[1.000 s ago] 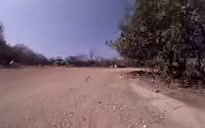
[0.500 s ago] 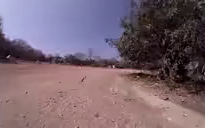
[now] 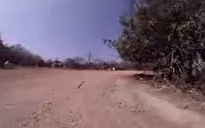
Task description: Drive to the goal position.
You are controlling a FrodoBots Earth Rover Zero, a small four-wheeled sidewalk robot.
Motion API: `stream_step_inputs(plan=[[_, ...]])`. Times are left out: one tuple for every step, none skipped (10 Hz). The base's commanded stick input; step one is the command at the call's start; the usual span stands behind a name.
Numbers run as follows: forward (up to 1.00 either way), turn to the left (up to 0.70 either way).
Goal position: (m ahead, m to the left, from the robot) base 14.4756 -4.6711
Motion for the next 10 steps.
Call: stream_step_inputs(plan=[[1.00,0.00],[1.00,0.00],[1.00,0.00],[1.00,0.00],[1.00,0.00],[1.00,0.00],[1.00,0.00],[1.00,0.00],[1.00,0.00],[1.00,0.00]])
